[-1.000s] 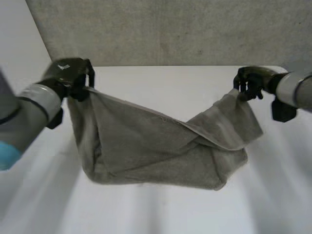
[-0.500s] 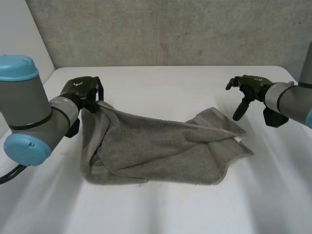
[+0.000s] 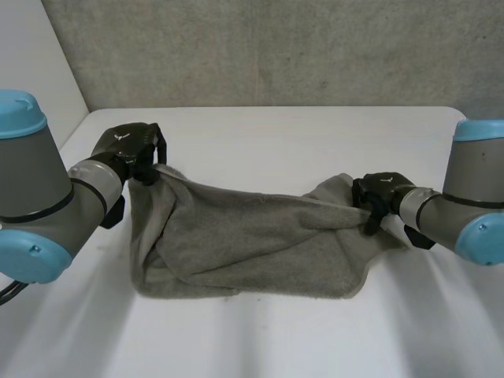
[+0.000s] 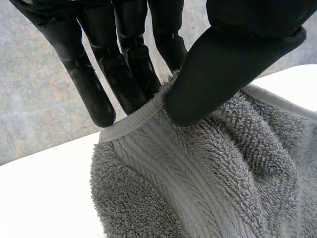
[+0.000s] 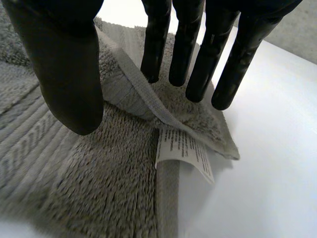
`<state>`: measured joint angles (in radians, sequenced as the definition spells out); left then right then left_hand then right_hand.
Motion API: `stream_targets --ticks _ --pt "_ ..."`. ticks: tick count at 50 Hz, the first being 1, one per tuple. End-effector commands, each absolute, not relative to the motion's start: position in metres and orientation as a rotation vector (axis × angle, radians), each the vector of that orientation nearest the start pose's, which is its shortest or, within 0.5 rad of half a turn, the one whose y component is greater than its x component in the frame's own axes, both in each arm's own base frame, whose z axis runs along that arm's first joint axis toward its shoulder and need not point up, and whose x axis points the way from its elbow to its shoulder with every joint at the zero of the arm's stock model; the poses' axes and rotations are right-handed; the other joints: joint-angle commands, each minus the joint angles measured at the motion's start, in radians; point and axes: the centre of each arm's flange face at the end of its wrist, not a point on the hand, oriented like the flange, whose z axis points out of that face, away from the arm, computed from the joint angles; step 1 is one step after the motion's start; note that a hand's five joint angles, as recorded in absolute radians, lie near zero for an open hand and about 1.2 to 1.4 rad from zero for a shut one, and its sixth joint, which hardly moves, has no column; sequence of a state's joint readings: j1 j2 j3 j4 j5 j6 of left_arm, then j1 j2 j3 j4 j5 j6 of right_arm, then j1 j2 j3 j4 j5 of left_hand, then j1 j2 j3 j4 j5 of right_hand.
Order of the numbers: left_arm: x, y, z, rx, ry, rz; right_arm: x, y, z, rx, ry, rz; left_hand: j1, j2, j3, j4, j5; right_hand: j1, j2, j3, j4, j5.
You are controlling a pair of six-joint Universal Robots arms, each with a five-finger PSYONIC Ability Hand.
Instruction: Fold the towel.
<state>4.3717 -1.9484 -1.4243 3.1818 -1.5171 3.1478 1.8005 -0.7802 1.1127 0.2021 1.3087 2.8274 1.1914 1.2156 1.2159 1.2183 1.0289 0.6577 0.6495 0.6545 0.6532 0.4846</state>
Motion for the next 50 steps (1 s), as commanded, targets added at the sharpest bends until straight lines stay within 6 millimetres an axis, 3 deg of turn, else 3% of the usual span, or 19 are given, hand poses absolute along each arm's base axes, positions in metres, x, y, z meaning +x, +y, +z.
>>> stream_targets --ticks 1,5,9,11,12,14,15,17,18,19,20,21,22,23,25,31,36,42,50 --pt "-0.252 -0.303 0.228 0.513 2.590 -2.134 0.250 -0.368 0.119 -0.831 2.388 -1.496 0.205 0.181 0.180 0.178 0.193 0.147 0.155 0.150 0.151 0.145" --pt "-0.251 -0.303 0.228 0.511 2.589 -2.134 0.251 -0.368 0.116 -0.828 2.385 -1.487 0.205 0.181 0.180 0.178 0.193 0.603 0.611 0.606 0.607 0.601" --pt "-0.251 -0.305 0.232 0.502 2.578 -2.145 0.252 -0.369 0.128 -0.829 2.365 -1.522 0.205 0.181 0.180 0.178 0.193 0.739 0.747 0.742 0.743 0.737" --pt "-0.251 -0.305 0.233 0.499 2.572 -2.150 0.251 -0.370 0.163 -0.823 2.307 -1.628 0.205 0.181 0.180 0.178 0.193 0.739 0.747 0.742 0.743 0.737" --pt "-0.251 -0.305 0.238 0.501 2.561 -2.165 0.251 -0.370 0.163 -0.823 2.307 -1.629 0.205 0.181 0.180 0.178 0.193 0.739 0.747 0.742 0.743 0.737" --pt "-0.249 -0.303 0.247 0.499 2.536 -2.195 0.245 -0.365 0.216 -0.807 2.218 -1.783 0.205 0.181 0.180 0.178 0.193 0.739 0.747 0.742 0.743 0.737" --pt "-0.247 -0.302 0.261 0.495 2.495 -2.244 0.245 -0.365 0.217 -0.807 2.217 -1.784 0.205 0.181 0.180 0.178 0.193 0.739 0.747 0.742 0.743 0.737" --pt "-0.245 -0.298 0.276 0.487 2.449 -2.297 0.241 -0.352 0.277 -0.810 2.098 -1.960 0.205 0.181 0.180 0.178 0.193 0.739 0.747 0.742 0.743 0.737" --pt "-0.245 -0.298 0.276 0.487 2.449 -2.298 0.241 -0.352 0.277 -0.810 2.097 -1.961 0.205 0.181 0.180 0.178 0.193 0.739 0.747 0.742 0.743 0.737" --pt "-0.242 -0.292 0.295 0.481 2.398 -2.353 0.237 -0.343 0.304 -0.802 2.047 -2.031 0.205 0.181 0.180 0.178 0.193 0.739 0.747 0.742 0.743 0.737" --pt "-0.242 -0.292 0.295 0.481 2.397 -2.354 0.231 -0.332 0.331 -0.795 2.007 -2.095 0.205 0.181 0.180 0.178 0.193 0.739 0.747 0.742 0.743 0.737" --pt "-0.240 -0.286 0.309 0.479 2.367 -2.386 0.231 -0.332 0.332 -0.795 2.007 -2.095 0.205 0.181 0.180 0.178 0.193 0.739 0.747 0.742 0.743 0.737" --pt "-0.235 -0.279 0.325 0.468 2.332 -2.421 0.221 -0.321 0.358 -0.786 1.980 -2.158 0.205 0.181 0.180 0.178 0.193 0.739 0.747 0.742 0.743 0.737" --pt "-0.235 -0.279 0.326 0.468 2.332 -2.422 0.221 -0.321 0.358 -0.786 1.980 -2.159 0.205 0.181 0.180 0.178 0.193 0.739 0.747 0.742 0.743 0.737" --pt "-0.226 -0.262 0.356 0.454 2.280 -2.469 0.202 -0.303 0.402 -0.776 1.959 -2.258 0.205 0.181 0.180 0.178 0.193 0.739 0.747 0.742 0.743 0.737" --pt "-0.215 -0.235 0.397 0.437 2.218 -2.525 0.192 -0.262 0.455 -0.818 1.929 -2.324 0.205 0.181 0.180 0.178 0.193 0.739 0.747 0.742 0.743 0.737" --pt "-0.205 -0.203 0.443 0.446 2.139 -2.580 0.190 -0.240 0.481 -0.856 1.909 -2.358 0.205 0.181 0.180 0.178 0.193 0.739 0.747 0.742 0.743 0.737" --pt "-0.203 -0.198 0.453 0.514 2.140 -2.489 0.190 -0.232 0.493 -0.869 1.890 -2.364 0.205 0.181 0.180 0.178 0.193 0.739 0.747 0.742 0.743 0.737" --pt "-0.215 -0.240 0.428 0.612 2.236 -2.282 0.201 -0.269 0.457 -0.905 2.006 -2.194 0.205 0.181 0.180 0.178 0.193 0.739 0.747 0.742 0.743 0.737"
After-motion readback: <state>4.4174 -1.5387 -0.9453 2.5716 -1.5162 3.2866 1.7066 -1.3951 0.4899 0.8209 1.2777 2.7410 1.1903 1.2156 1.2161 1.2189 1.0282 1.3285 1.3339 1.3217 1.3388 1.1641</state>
